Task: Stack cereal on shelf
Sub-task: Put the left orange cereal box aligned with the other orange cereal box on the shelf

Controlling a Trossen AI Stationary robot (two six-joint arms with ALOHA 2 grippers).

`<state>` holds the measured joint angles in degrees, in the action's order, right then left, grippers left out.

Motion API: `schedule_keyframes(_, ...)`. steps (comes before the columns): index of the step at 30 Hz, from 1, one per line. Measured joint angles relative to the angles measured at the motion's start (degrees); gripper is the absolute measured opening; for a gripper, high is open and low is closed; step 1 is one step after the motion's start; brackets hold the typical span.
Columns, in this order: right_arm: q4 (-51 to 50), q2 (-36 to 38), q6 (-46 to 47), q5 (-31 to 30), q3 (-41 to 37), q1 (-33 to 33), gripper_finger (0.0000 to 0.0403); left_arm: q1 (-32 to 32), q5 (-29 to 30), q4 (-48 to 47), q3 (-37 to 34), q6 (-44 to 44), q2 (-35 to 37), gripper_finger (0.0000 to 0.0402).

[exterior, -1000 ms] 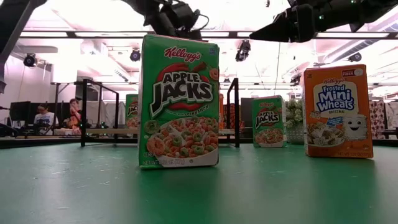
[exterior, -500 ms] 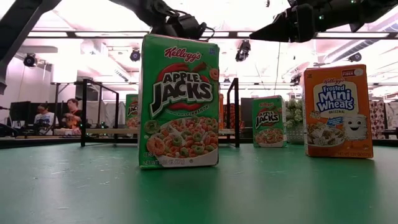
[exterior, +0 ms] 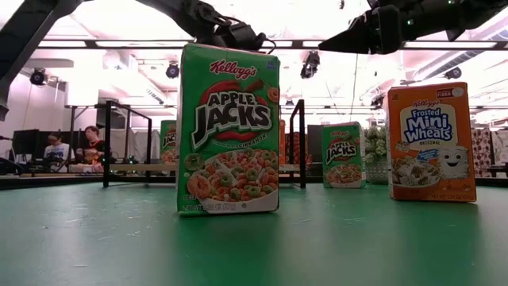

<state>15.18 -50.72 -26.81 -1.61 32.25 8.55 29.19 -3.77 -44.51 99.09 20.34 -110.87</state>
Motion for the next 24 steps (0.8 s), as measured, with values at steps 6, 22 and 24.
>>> schedule_keyframes(6,-0.04,0.00,-0.01,0.00,0.00,0.00,0.0018,0.00,-0.02,0.18,0.00,-0.07,-0.02,0.0155)
schedule_keyframes(22,-0.19,0.00,0.00,0.00,0.00,0.01,0.0018,0.00,0.00,1.82,0.07,-0.09,-0.11,0.0210)
schedule_keyframes(24,-0.20,0.00,0.00,0.00,0.00,0.01,0.0018,0.00,0.02,1.67,0.56,-0.09,-0.11,0.0210)
